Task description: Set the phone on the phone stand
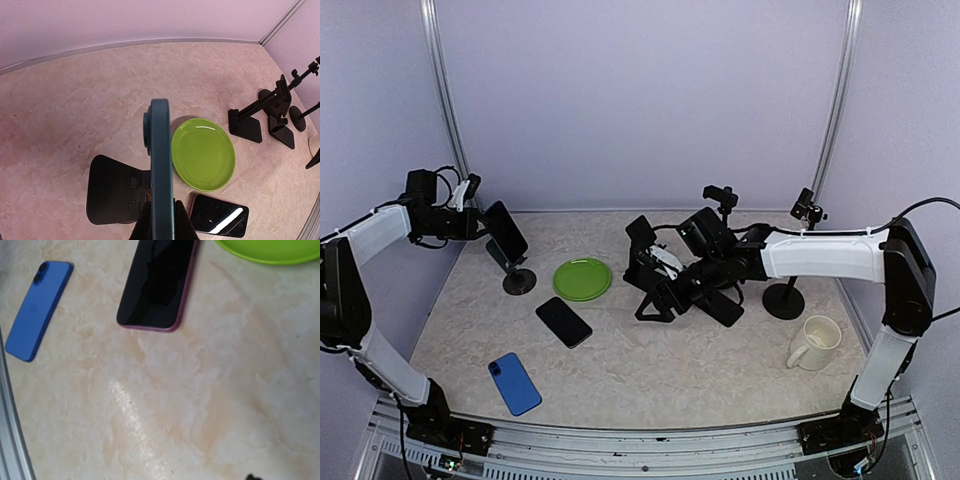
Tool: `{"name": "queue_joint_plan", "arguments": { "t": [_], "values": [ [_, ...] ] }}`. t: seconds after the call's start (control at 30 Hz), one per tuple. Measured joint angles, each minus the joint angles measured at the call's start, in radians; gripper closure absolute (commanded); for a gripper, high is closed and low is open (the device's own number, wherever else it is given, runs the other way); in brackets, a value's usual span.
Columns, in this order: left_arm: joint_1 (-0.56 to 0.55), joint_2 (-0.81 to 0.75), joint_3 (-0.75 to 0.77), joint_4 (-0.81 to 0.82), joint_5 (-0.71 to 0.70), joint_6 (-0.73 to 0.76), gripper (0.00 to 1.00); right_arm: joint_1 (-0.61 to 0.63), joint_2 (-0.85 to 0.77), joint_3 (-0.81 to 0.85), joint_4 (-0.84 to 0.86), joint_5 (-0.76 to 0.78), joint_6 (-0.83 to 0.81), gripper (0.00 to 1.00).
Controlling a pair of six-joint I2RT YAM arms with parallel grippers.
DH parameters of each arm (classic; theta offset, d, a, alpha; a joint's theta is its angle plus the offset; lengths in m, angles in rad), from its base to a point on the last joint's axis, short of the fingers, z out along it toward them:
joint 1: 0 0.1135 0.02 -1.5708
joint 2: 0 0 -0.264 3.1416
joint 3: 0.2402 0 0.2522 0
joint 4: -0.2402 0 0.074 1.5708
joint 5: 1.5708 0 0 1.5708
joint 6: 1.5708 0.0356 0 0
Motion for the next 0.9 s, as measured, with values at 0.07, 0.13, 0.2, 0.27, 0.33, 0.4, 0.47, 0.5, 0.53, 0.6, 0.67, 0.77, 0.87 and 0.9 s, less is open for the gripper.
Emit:
{"name": "queue_joint_plan", "arguments": {
  "t": [0.07,0.13,0.2,0.27,0.33,0.4,0.47,0.5,0.53,0.6,0.67,0.77,0.87,0.9],
  "values": [
    [0.000,0.013,0.000,0.000,-0.007,-0.003,1.00,0.000,0.008,0.005,0.000,0.000,0.000,0.28],
    [0.000,0.027,0.000,0.000,-0.013,-0.002,1.00,0.000,0.011,0.006,0.000,0.001,0.000,0.28],
    [0.000,0.037,0.000,0.000,-0.019,-0.001,1.00,0.000,0.011,0.006,0.000,0.001,0.000,0.28],
    [0.000,0.043,0.000,-0.001,-0.028,0.002,1.00,0.000,0.011,0.008,0.000,0.000,0.000,0.28],
    [0.000,0.044,0.000,-0.001,-0.035,0.007,1.00,0.000,0.017,0.014,0.000,-0.004,0.000,0.28],
    [0.000,0.045,0.000,-0.001,-0.042,0.014,1.00,0.000,0.031,0.029,-0.001,-0.007,-0.003,0.28],
    [0.000,0.046,0.000,-0.001,-0.052,0.019,1.00,0.000,0.045,0.043,-0.002,-0.010,-0.005,0.28],
    [0.000,0.046,0.000,-0.001,-0.056,0.021,1.00,0.000,0.051,0.048,-0.002,-0.011,-0.007,0.28],
    [0.000,0.046,0.000,-0.001,-0.059,0.022,1.00,0.000,0.056,0.048,-0.002,-0.013,-0.008,0.28],
    [-0.001,0.046,0.000,-0.001,-0.064,0.028,1.00,0.000,0.062,0.048,-0.006,-0.016,-0.012,0.28],
    [-0.001,0.046,0.000,-0.001,-0.070,0.034,1.00,0.000,0.066,0.048,-0.010,-0.017,-0.016,0.28],
    [-0.002,0.046,-0.003,0.000,-0.078,0.040,1.00,0.000,0.068,0.048,-0.016,-0.019,-0.021,0.28],
    [-0.002,0.047,-0.012,0.000,-0.076,0.042,1.00,0.000,0.072,0.048,-0.016,-0.023,-0.023,0.28],
    [-0.002,0.049,-0.014,0.000,-0.074,0.043,1.00,0.000,0.072,0.048,-0.017,-0.023,-0.023,0.28]
  ]
}}
